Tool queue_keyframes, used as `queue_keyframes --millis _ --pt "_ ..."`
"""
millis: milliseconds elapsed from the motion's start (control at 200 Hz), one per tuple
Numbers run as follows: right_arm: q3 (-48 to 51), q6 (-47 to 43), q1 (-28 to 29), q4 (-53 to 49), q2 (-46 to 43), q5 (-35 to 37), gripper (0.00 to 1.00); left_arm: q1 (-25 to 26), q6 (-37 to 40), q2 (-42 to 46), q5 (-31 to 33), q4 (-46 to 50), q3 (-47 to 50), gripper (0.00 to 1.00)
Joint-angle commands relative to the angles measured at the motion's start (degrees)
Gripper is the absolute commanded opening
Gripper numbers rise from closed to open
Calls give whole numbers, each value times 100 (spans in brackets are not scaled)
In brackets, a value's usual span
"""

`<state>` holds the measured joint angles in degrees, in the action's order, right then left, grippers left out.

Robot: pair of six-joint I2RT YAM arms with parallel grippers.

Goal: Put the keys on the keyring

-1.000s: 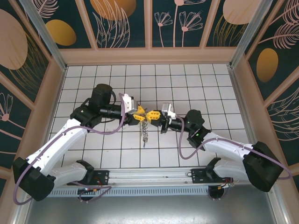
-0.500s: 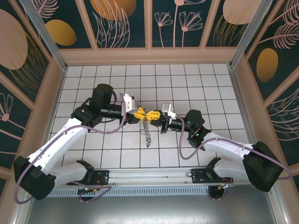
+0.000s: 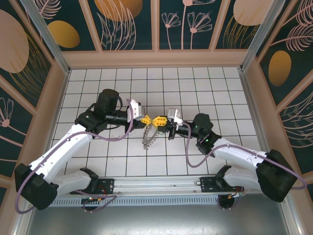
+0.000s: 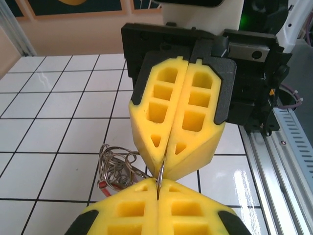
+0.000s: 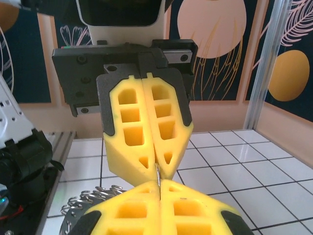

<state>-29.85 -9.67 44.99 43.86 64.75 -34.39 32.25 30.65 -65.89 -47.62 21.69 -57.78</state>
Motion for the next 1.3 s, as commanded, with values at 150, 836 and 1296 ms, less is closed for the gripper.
queue_keyframes --millis 150,836,1296 --pt "-1183 -2181 -174 -3351 -349 -304 28 15 781 -191 527 1128 -646 0" --pt "-2653 -2724 -176 -4909 690 -572 29 14 1266 -504 858 2022 -1263 0" --pt "-2673 -2630 -43 -4765 953 -768 0 10 1267 -566 769 2078 -1291 0"
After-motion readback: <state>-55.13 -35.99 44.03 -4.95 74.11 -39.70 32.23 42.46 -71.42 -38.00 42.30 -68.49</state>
